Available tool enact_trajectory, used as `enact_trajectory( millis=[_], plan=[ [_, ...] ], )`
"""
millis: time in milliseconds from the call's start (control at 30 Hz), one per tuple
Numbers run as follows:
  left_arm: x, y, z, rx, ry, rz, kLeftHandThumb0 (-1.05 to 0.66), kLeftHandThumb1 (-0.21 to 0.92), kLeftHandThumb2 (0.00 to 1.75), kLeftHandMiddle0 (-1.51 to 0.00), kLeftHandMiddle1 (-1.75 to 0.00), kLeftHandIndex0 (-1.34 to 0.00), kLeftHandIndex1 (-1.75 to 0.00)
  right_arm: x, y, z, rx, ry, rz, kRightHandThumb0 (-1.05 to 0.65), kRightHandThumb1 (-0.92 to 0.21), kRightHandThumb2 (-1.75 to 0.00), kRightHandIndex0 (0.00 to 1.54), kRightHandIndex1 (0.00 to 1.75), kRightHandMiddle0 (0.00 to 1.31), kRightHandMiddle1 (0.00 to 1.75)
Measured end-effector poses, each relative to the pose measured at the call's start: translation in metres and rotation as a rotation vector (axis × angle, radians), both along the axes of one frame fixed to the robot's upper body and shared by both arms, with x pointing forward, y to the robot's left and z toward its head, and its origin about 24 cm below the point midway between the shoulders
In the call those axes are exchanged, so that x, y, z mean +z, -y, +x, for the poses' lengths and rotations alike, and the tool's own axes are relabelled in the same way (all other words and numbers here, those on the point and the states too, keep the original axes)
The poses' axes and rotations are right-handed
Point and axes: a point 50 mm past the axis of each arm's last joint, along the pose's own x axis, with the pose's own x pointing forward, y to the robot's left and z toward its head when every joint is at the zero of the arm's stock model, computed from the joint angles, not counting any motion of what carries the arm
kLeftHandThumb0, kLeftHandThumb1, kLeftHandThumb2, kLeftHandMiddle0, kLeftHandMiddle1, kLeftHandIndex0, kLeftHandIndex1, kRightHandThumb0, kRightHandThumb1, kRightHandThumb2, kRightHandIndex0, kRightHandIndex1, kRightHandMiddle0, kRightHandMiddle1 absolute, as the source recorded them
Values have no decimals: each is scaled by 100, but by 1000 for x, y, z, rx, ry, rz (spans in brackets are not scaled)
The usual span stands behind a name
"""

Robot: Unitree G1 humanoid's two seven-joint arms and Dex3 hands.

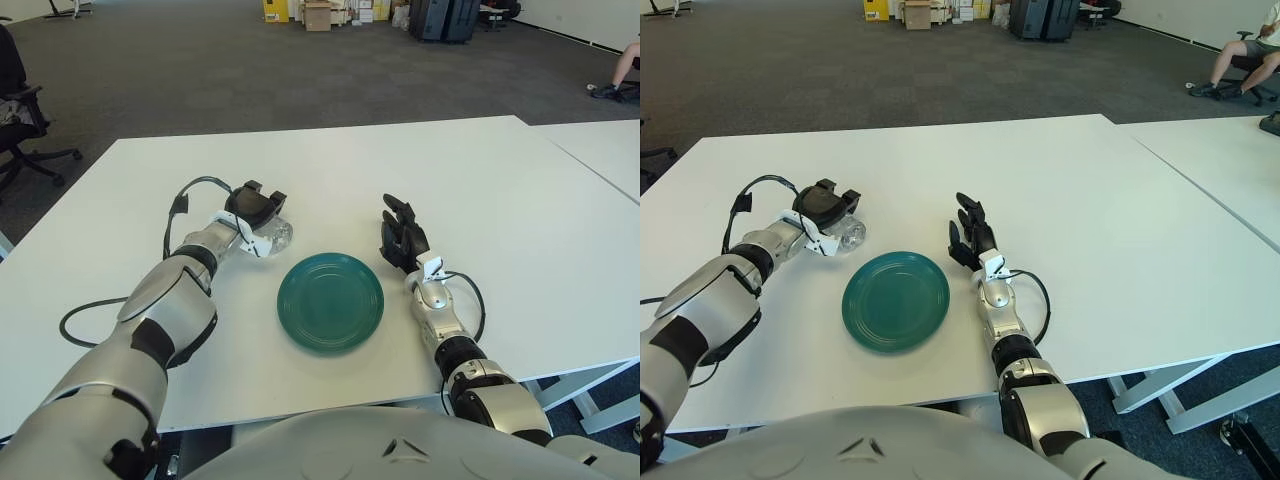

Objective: Put the bottle into the plate.

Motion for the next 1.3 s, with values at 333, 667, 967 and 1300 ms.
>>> enact_trajectory(
  millis=[333, 667, 967, 1300],
  plan=[
    [-1, 0, -1, -9, 3, 3, 0, 20, 146, -69, -174, -48, -175, 0, 1, 0, -9, -1, 5, -73, -92, -77, 24, 0, 0, 54],
    [-1, 0, -2, -18, 6, -2, 0, 19, 147, -70, -173, -49, -175, -1, 1, 1, -27, -2, -10, -71, -92, -76, 24, 0, 0, 52],
    [-2, -1, -3, -5, 7, -22, 0, 18, 148, -70, -173, -51, -175, 0, 0, 0, -21, -2, -13, -70, -92, -77, 25, 0, 0, 51],
    [-4, -3, -4, 28, 8, -66, 0, 16, 150, -70, -173, -52, -175, 0, 0, -1, -4, -3, -7, -71, -92, -78, 24, 0, 0, 51]
  ],
)
